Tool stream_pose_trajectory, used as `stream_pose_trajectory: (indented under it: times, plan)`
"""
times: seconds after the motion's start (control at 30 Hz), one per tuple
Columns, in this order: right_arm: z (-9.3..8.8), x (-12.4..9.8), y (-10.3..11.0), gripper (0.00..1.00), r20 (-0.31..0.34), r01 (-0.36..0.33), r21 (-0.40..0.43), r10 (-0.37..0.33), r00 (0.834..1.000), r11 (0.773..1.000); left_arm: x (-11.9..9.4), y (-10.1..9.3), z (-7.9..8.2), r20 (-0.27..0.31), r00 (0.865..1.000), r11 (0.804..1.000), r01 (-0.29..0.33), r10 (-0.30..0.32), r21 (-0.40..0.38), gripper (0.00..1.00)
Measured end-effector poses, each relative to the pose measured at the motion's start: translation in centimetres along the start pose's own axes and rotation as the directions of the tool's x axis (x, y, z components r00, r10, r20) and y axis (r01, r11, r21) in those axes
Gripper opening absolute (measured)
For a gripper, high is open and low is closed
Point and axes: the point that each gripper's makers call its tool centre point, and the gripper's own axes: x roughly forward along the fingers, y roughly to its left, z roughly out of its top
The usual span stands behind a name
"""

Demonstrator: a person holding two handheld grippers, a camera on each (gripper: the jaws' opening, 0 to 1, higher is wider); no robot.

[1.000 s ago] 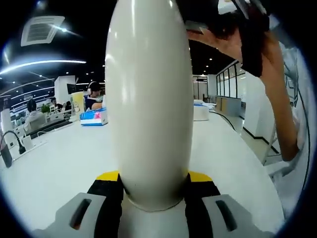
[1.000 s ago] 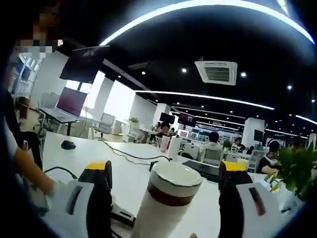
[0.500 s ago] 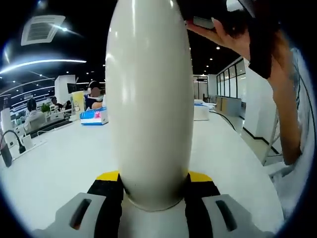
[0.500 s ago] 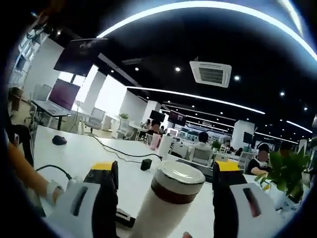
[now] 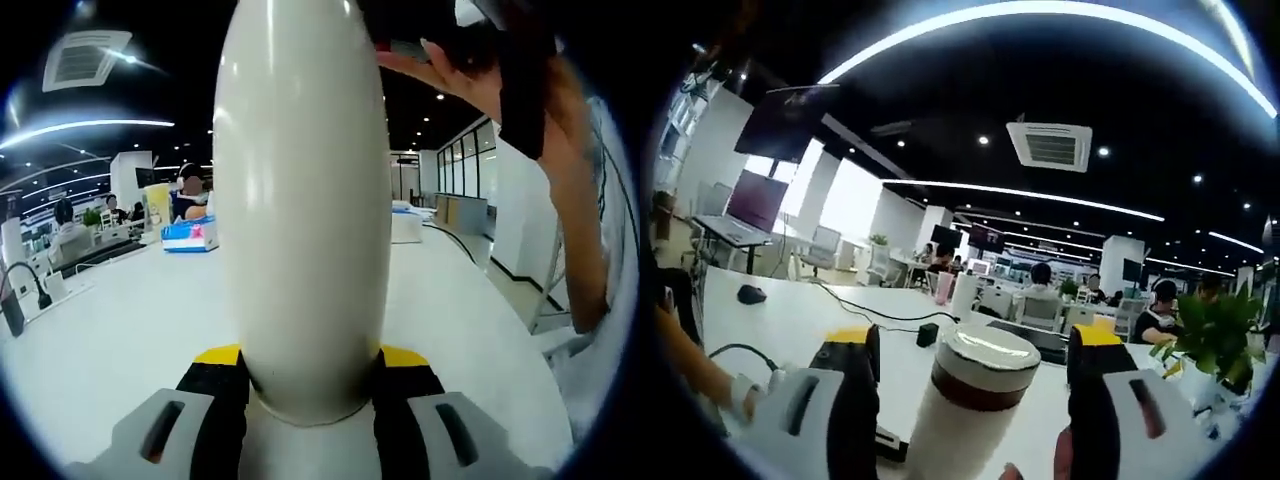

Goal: Grasp the water cup twist off the cup lid place the cup lid on the table

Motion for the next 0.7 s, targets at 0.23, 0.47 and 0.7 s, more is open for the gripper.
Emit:
stream_pose_trajectory:
  times: [0.23, 0.47, 0.7]
  plan:
    - [0.1, -0.3, -0.3, 0.68, 0.0, 0.014, -0.005, -0.014, 1.0, 1.0, 0.0, 0.0, 0.0, 0.0, 1.0, 1.0, 0.0, 0.0, 0.0, 0.5]
    - [-0.8, 0.0, -0.3, 0.66, -0.028, 0.005, 0.072, -0.003, 1.0, 0.997, 0.0, 0.0, 0.0, 0.0, 1.0, 1.0, 0.0, 0.0, 0.0, 0.5]
    - [-1.3, 0.2, -1.0, 0.49, -0.028, 0.02, 0.144, -0.016, 0.999, 0.989, 0.0, 0.0, 0.0, 0.0, 1.0, 1.0, 0.0, 0.0, 0.0, 0.5]
